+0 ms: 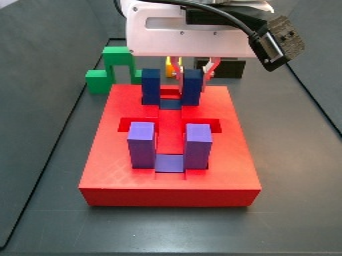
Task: Pick up the blue object. Move up. Place the blue object on the fixture. Regrasp the blue object. Move to above the board. Insert the blue object.
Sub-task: Insert the blue object.
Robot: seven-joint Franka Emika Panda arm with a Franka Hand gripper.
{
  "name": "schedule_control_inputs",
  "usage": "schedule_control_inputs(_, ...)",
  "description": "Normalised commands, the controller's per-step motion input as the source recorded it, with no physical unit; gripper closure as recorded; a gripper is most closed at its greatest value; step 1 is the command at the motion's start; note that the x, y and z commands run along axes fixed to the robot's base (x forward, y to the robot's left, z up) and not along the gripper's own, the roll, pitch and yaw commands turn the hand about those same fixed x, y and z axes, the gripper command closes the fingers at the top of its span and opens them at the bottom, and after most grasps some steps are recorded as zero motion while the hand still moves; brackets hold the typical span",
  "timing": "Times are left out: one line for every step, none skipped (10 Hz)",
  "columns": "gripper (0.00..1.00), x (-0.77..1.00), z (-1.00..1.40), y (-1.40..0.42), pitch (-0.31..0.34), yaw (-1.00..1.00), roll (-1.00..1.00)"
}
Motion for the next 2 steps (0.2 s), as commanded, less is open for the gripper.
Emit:
schedule_control_inputs(1.0, 0.0, -0.03, 0.0, 0.0, 0.0, 0.07)
schedule_control_inputs(1.0, 0.0, -0.09, 0.0, 0.0, 0.0, 0.07)
